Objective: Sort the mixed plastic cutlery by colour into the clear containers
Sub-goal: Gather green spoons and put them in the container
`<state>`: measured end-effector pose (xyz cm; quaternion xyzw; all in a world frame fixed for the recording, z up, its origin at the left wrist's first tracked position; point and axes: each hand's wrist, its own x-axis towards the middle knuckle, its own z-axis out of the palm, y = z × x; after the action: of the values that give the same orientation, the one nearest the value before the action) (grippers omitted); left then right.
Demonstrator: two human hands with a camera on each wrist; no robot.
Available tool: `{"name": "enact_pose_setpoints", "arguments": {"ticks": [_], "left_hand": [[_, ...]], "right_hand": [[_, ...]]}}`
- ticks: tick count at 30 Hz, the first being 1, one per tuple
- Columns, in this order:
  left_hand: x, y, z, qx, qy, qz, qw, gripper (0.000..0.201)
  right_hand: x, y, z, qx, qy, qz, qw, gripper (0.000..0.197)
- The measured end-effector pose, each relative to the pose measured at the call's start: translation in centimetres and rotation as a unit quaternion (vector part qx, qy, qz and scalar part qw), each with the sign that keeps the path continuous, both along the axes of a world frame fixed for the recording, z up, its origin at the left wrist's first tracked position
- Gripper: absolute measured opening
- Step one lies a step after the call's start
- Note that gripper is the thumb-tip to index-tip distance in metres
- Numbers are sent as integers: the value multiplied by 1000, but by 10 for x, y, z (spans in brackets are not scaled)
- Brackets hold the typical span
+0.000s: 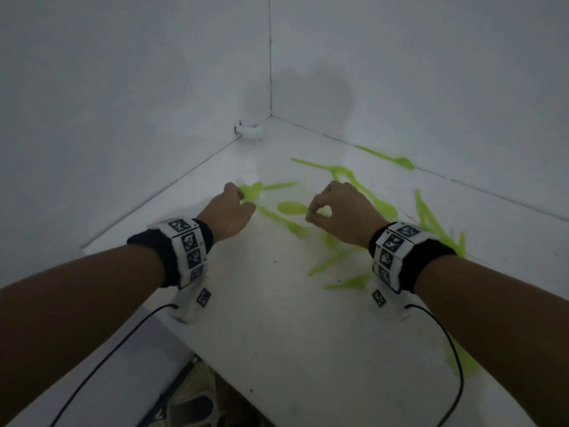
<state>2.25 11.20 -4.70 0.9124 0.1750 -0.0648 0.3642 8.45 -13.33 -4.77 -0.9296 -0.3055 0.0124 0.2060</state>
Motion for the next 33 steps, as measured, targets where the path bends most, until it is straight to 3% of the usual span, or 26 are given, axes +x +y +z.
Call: {"name": "enact_pose_setpoints", "arguments": {"ticks": [2,5,9,10,12,15,20,24,27,33], "left_hand": [[21,4,1,31,-3,-25,999,39],[49,11,0,95,-33,-136,986,21],[72,21,-6,168,-66,-269,946,15],[76,23,-7,171,-59,-276,944,14],[84,22,-7,148,-15,-272,951,33],[100,16,-12,122,66,-273,952,48],[124,10,-12,163,75,-289,940,32],[136,9,-6,213,67,-346,911,10],[140,4,-7,240,46,-377,894,19],[139,-6,-11,274,-4,-401,874,25]], "right_hand": [[5,5,5,69,19,-58,996,17],[13,11,6,120,100,-165,974,14],[18,9,0,13,146,-265,953,30],[18,9,-2,-18,150,-276,949,35],[19,8,-8,-53,159,-284,944,41],[17,11,-16,-52,165,-286,942,38],[20,26,-18,-117,99,-282,947,24],[20,32,-3,-94,19,-330,939,24],[22,31,12,-107,-74,-342,931,12],[25,18,17,61,8,-376,924,31]]}}
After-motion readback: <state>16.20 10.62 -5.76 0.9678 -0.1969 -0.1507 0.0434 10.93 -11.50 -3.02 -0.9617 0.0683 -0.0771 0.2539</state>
